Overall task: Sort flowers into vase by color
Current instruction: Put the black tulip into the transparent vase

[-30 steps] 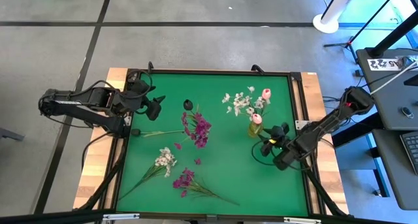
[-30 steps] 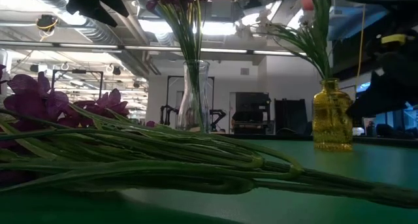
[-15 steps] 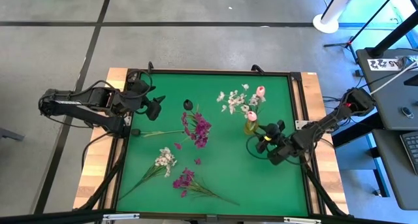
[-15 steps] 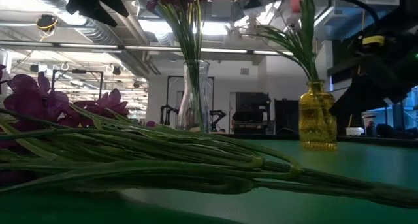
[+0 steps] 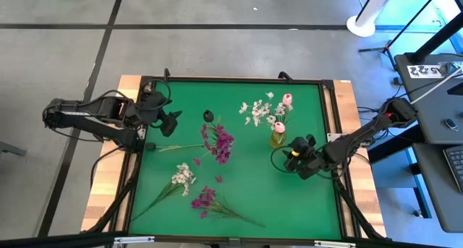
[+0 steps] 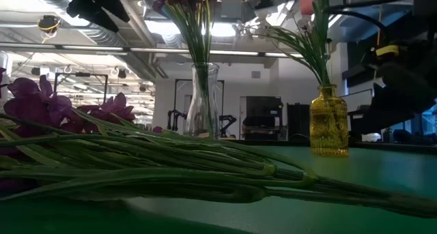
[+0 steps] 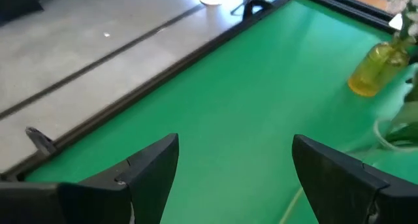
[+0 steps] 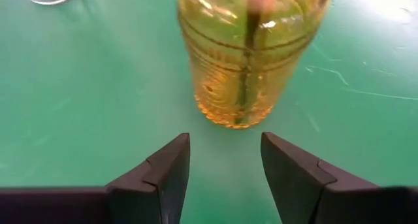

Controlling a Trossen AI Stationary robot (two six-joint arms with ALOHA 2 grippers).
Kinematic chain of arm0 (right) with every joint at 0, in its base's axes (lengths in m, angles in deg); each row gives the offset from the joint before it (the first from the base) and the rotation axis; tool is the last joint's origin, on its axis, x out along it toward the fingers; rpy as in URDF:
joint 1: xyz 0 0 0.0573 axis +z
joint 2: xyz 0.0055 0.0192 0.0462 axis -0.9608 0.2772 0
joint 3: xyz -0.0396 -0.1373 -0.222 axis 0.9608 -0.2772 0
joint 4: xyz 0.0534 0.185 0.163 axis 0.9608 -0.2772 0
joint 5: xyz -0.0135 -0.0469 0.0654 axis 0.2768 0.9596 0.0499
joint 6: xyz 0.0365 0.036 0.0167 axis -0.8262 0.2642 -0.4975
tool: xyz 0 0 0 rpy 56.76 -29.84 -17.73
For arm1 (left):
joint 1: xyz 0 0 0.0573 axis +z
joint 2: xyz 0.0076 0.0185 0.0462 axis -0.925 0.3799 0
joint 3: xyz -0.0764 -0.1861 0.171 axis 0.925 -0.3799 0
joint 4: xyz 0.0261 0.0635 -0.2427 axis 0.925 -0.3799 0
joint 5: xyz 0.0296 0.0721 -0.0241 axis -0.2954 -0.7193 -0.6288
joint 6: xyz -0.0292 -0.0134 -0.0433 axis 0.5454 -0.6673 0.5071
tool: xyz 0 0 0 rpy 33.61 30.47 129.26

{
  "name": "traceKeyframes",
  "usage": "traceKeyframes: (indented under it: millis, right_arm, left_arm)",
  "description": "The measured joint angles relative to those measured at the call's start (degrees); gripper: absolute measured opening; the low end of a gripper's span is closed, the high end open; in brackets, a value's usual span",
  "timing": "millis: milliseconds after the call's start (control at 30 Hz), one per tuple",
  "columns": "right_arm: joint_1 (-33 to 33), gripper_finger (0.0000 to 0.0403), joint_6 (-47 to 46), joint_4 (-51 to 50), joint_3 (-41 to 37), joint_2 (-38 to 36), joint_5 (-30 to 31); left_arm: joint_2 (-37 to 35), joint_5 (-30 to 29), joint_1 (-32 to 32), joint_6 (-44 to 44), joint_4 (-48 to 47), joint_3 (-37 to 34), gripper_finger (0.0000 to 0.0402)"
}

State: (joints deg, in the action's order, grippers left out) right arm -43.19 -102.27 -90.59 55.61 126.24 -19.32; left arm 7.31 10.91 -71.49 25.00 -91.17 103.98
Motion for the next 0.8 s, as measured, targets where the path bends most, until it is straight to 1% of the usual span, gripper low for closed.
traceKeyframes:
  millis: [100, 200, 300, 367, 467, 500, 567, 667, 800]
  right_arm:
    - [0.0, 0.0189, 0.3, -1.3, 1.2, -1.0, -1.5]
    - [0.0, 0.0189, 0.3, -4.4, 3.4, -2.1, -4.0]
    - [0.0, 0.0189, 0.3, -8.3, 6.0, -2.6, -5.0]
    - [0.0, 0.0189, 0.3, -11.1, 7.9, -2.7, -5.1]
    - [0.1, 0.0189, 0.3, -14.5, 10.6, -2.7, -5.1]
    - [0.6, 0.0189, 0.3, -15.0, 11.2, -2.7, -4.1]
    - [2.7, 0.0189, 0.9, -15.2, 12.4, -2.7, 0.9]
    - [7.1, 0.0189, 1.6, -15.3, 14.0, -2.7, 8.5]
    - [12.4, 0.0189, 1.5, -15.0, 14.8, -3.7, 16.1]
  left_arm:
    - [0.0, 4.3, 0.0, 0.4, -1.9, 0.0, 0.0293]
    - [0.0, 7.9, 0.0, 1.2, -5.0, 0.0, 0.0293]
    - [0.3, 13.1, -0.1, 1.6, -7.4, 0.0, 0.0293]
    - [0.8, 16.9, -0.9, 1.8, -7.3, -0.8, 0.0293]
    - [2.4, 20.7, -2.8, 3.7, -7.6, -3.8, 0.0293]
    - [3.0, 21.7, -3.6, 4.6, -7.6, -5.3, 0.0293]
    - [4.3, 23.0, -5.1, 6.4, -7.7, -8.4, 0.0293]
    - [6.5, 23.4, -6.8, 9.5, -7.5, -12.7, 0.0293]
    - [8.6, 23.5, -8.3, 11.9, -5.2, -16.5, 0.0292]
